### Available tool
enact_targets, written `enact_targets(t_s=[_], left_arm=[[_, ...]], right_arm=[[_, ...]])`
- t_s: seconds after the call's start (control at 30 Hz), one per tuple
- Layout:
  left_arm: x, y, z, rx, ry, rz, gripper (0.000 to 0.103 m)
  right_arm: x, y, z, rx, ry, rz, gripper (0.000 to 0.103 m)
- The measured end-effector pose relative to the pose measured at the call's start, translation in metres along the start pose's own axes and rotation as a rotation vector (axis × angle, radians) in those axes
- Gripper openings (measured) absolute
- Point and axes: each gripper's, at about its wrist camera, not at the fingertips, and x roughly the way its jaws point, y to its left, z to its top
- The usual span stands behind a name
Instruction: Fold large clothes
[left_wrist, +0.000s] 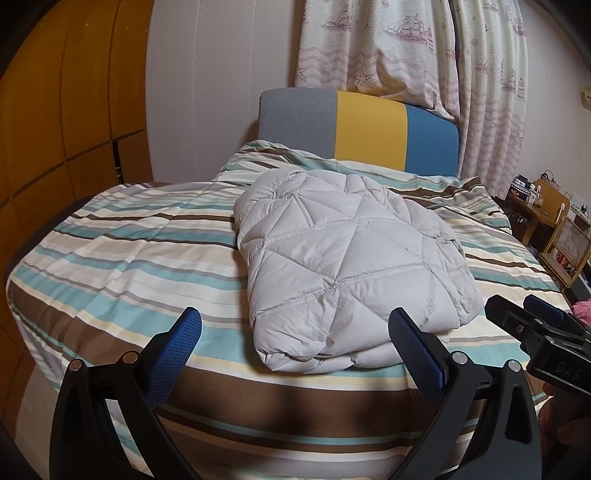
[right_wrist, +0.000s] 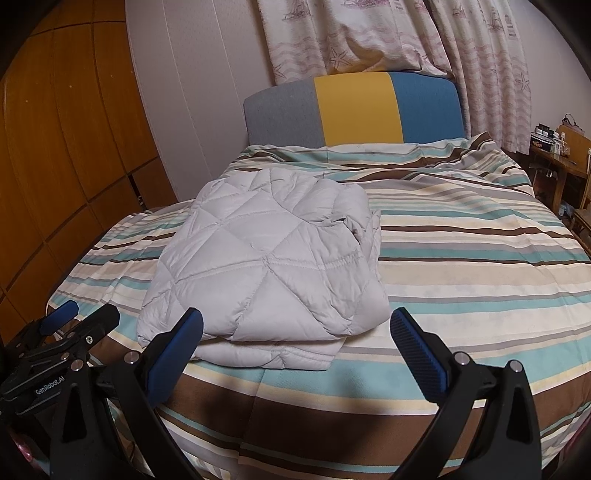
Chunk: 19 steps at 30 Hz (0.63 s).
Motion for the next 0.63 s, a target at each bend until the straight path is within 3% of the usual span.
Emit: enact_targets(t_s=[0.33, 0.5, 0.63], left_arm=[[0.007, -0.001, 0.000, 0.015, 0.002, 0.034, 0.100], [0.021, 0.004, 0.001, 0.015, 0.061, 0.031, 0.100], [0.042, 0.021, 0.003, -0.030, 0.109, 0.086, 0.100]], right_arm=[[0.010, -0.003, -0.002, 0.007, 0.022, 0.007, 0.101], [0.017, -0.011, 0.000, 0.020, 0.030, -0.003, 0.101], [0.026, -0.033, 0.011, 0.051, 0.026, -0.044, 0.101]])
